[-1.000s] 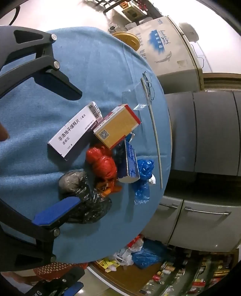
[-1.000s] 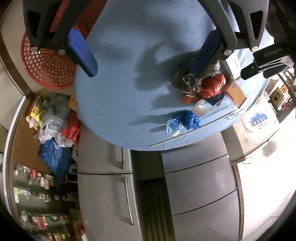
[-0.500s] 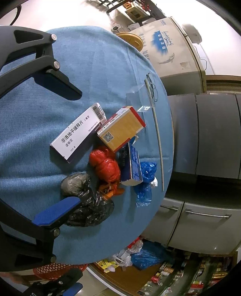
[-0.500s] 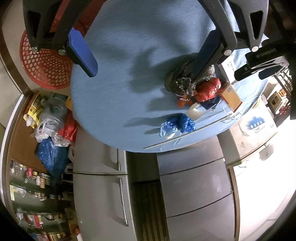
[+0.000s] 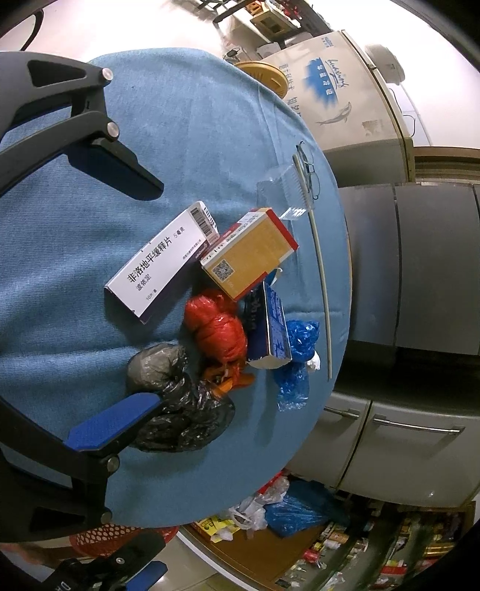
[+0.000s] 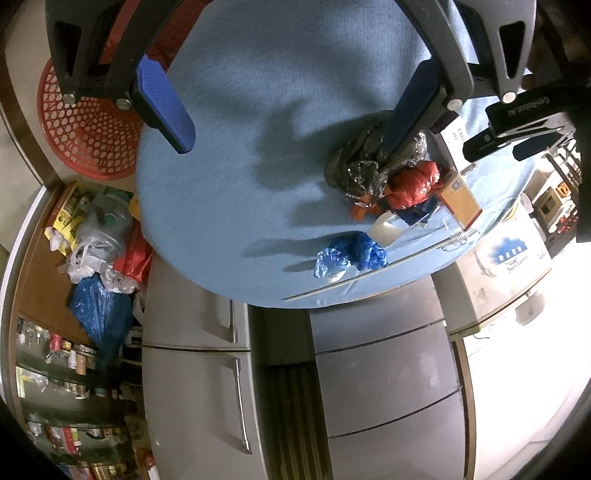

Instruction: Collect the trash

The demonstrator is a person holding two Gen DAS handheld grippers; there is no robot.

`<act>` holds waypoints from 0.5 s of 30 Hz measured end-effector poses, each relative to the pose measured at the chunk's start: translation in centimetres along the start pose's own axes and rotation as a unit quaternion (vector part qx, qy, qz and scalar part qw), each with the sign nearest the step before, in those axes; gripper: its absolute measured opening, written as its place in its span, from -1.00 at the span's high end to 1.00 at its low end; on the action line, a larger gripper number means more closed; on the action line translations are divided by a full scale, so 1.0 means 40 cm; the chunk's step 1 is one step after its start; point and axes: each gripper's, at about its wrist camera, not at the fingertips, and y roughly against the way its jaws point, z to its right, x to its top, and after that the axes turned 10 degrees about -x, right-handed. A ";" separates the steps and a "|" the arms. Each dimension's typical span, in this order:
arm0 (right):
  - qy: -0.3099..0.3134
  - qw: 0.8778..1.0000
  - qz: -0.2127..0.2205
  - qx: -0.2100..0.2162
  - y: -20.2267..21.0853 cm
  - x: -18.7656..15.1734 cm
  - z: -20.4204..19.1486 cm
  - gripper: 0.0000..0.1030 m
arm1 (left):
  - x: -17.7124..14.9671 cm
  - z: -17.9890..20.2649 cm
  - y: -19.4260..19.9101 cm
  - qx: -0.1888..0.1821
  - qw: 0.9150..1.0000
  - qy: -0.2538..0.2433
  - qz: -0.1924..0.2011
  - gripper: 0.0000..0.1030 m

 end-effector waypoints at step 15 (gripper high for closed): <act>-0.004 0.999 -0.012 -0.030 -0.006 -0.007 0.014 -1.00 | -0.006 -0.017 0.005 0.002 1.000 0.006 0.002 -1.00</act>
